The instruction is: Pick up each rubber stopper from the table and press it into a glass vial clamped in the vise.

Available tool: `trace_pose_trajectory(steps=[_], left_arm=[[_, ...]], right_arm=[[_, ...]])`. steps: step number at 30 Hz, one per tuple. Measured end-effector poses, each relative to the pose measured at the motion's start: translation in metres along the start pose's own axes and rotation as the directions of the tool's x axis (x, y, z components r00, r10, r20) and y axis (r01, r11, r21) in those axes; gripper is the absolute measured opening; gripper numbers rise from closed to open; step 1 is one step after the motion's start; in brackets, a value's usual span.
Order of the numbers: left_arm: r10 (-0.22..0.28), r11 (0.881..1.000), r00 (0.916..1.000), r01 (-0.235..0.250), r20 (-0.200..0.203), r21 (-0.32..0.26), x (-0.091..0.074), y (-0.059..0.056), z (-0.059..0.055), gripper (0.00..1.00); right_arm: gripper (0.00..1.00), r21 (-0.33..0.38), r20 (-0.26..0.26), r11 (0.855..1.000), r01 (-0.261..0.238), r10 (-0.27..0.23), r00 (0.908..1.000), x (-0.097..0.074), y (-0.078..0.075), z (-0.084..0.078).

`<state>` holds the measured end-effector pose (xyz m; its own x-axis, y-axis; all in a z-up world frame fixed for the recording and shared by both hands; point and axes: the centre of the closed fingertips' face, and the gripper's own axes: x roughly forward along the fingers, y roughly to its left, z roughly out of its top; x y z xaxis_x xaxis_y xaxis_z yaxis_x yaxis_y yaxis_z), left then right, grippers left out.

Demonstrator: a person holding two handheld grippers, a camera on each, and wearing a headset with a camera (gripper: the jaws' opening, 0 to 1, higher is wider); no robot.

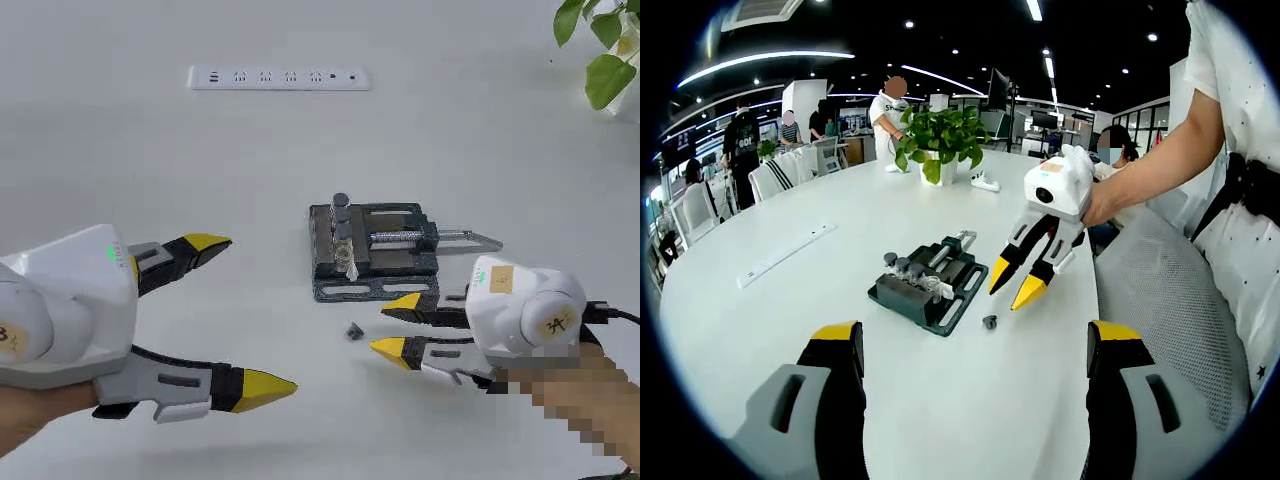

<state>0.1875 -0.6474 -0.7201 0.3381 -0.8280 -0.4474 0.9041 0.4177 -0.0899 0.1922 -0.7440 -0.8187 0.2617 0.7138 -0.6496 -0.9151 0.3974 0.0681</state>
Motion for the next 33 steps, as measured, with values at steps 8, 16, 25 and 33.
trace_pose_trajectory(steps=[8, 16, 25, 33], left_arm=[[-0.003, 1.0, 1.0, 0.003, 0.004, -0.005, 0.003, 0.002, 0.0, 0.92], [-0.01, 1.0, 1.0, 0.01, 0.001, -0.011, 0.004, 0.0, -0.001, 0.91], [-0.015, 1.0, 0.9999, 0.015, 0.002, -0.013, 0.007, -0.001, -0.001, 0.9], [-0.016, 1.0, 0.9999, 0.016, 0.004, -0.015, 0.008, -0.002, -0.001, 0.9]], right_arm=[[0.08, -0.024, -0.034, 1.0, -0.018, 0.017, 0.9993, 0.013, 0.002, -0.003], [0.03, -0.033, -0.049, 0.999, -0.021, 0.019, 0.9986, 0.016, 0.002, -0.008], [0.0, -0.029, -0.051, 1.0, -0.011, 0.01, 0.9986, 0.018, 0.001, -0.009], [0.0, -0.032, -0.049, 0.999, -0.004, 0.002, 0.9988, 0.02, 0.0, -0.01]])
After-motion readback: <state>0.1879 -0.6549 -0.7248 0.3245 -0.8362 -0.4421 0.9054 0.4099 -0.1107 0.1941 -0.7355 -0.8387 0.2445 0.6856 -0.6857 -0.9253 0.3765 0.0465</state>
